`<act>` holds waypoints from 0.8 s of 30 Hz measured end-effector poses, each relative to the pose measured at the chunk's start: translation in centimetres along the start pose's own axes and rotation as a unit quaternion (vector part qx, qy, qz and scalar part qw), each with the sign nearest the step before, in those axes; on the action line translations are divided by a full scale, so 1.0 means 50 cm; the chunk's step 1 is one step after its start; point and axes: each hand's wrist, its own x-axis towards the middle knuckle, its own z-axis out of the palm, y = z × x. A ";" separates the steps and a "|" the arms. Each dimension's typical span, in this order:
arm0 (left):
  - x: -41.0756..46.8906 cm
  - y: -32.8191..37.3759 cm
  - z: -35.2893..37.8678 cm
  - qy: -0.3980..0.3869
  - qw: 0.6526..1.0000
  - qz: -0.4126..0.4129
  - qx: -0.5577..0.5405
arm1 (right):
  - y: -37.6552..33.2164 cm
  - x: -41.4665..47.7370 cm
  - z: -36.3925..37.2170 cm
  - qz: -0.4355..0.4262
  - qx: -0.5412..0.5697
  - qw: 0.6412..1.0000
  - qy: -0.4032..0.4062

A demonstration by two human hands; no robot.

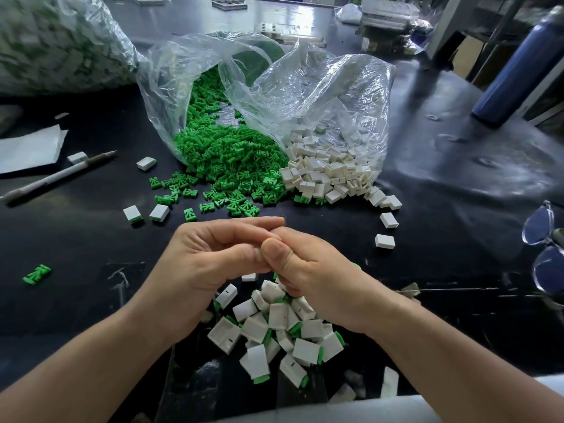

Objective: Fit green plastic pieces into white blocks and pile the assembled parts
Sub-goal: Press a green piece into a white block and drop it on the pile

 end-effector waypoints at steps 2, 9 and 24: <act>0.000 -0.001 -0.001 0.000 1.000 -0.001 0.005 | 0.001 0.000 0.000 -0.002 -0.012 1.000 0.004; 0.002 0.000 -0.001 -0.010 1.000 0.001 -0.013 | 0.006 0.003 -0.001 -0.010 0.038 0.999 0.001; 0.005 0.002 -0.006 0.042 0.998 0.024 0.048 | 0.003 0.008 -0.028 -0.031 -0.029 0.994 0.098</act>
